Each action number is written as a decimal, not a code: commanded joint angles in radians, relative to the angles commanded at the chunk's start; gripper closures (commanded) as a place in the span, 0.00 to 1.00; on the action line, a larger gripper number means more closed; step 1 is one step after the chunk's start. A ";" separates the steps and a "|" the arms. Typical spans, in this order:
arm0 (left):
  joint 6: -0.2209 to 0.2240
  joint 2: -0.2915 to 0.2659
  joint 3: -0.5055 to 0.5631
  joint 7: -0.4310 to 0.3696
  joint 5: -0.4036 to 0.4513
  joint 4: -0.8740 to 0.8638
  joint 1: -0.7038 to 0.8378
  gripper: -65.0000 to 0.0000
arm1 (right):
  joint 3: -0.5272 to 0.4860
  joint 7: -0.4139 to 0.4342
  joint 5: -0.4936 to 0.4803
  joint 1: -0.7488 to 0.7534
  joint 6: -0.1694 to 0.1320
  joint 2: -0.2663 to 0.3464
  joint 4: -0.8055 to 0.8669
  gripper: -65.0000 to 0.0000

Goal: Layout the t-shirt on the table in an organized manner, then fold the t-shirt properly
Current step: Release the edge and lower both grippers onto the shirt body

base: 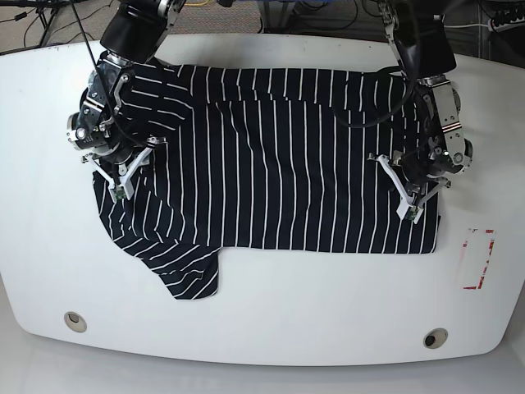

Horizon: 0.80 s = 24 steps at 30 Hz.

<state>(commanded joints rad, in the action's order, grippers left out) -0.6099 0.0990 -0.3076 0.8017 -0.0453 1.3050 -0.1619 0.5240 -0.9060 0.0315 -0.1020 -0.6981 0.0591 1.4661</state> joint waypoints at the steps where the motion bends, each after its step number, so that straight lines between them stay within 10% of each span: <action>1: 0.000 0.000 0.000 -0.008 0.000 -0.015 -0.009 1.00 | 0.000 0.002 0.000 -0.006 0.000 0.003 -0.011 0.69; 18: 0.000 0.126 0.000 -0.170 0.000 -0.448 -0.272 1.00 | -0.008 0.163 0.000 -0.233 0.000 0.041 -0.371 0.69; 24: 0.000 0.143 0.000 -0.222 0.000 -0.540 -0.350 0.77 | -0.008 0.164 0.000 -0.322 0.000 0.040 -0.431 0.62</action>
<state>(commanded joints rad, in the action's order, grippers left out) -0.6099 0.2417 -0.3076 0.5792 -0.0453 0.7649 -0.5117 0.5163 -0.7419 0.0315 -0.4242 -0.6981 0.0990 1.0349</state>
